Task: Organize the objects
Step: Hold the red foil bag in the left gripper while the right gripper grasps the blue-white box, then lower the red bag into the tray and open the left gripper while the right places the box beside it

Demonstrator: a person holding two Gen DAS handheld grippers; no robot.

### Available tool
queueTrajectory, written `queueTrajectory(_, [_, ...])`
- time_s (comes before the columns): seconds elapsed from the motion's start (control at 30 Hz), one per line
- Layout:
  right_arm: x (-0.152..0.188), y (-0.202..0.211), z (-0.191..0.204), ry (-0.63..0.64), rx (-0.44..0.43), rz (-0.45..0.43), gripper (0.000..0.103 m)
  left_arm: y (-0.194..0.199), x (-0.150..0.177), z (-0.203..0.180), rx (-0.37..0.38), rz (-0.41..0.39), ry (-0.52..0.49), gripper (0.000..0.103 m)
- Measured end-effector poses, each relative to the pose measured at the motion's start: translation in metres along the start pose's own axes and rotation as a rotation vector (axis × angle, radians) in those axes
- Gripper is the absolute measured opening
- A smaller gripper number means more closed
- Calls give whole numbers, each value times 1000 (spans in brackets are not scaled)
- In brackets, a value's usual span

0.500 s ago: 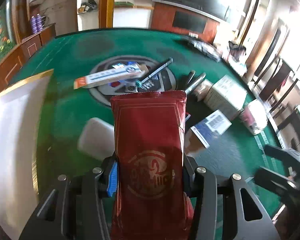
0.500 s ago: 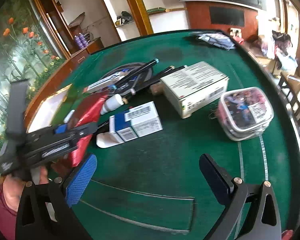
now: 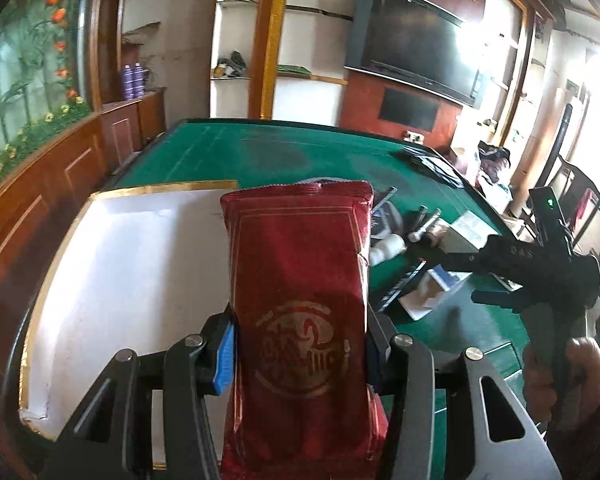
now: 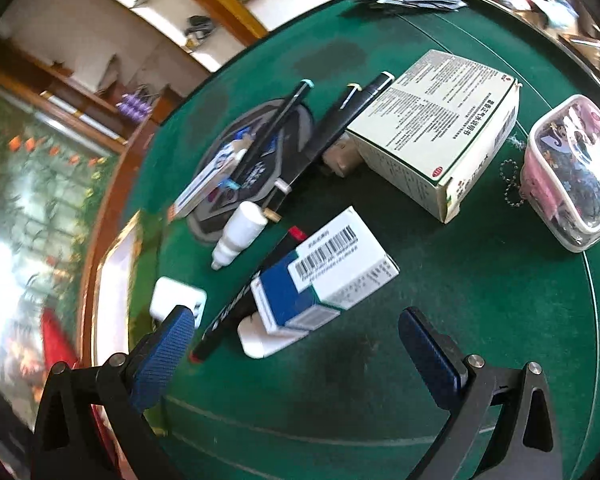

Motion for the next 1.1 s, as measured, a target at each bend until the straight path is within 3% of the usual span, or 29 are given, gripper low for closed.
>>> queueTrajectory(0.1, [-3, -9, 13, -13, 74, -5, 103, 4, 3, 17, -8, -2, 34, 49])
queueTrajectory(0.27, [-11, -25, 24, -32, 174, 1, 83, 13, 10, 40, -17, -9, 69, 49])
queueTrajectory(0.53, [-18, -25, 22, -62, 244, -41, 80, 16, 15, 50, -22, -12, 86, 49])
queueTrajectory(0.6, [-14, -27, 26, -31, 286, -44, 73, 16, 16, 50, -19, -9, 86, 49])
queueTrajectory(0.67, [-14, -28, 27, 12, 316, -45, 57, 16, 17, 50, -17, -9, 88, 49])
queueTrajectory(0.8, [-8, -20, 16, 54, 287, -38, 38, 17, 19, 51, -23, -1, 100, 49])
queueTrajectory(1.1, [5, 1, -13, 33, 124, -47, 37, 16, 24, 56, -59, 18, 134, 49])
Point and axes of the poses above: each gripper's, at about its wrist camera, not at the fingertips, and y roughly against the way its jaws point, z to its left, x to its underside, the point moved 1 cm from there along -y, roughly the way its jaws point, and after that the axes turned 7 degrees about z, right-handed, at the moved point
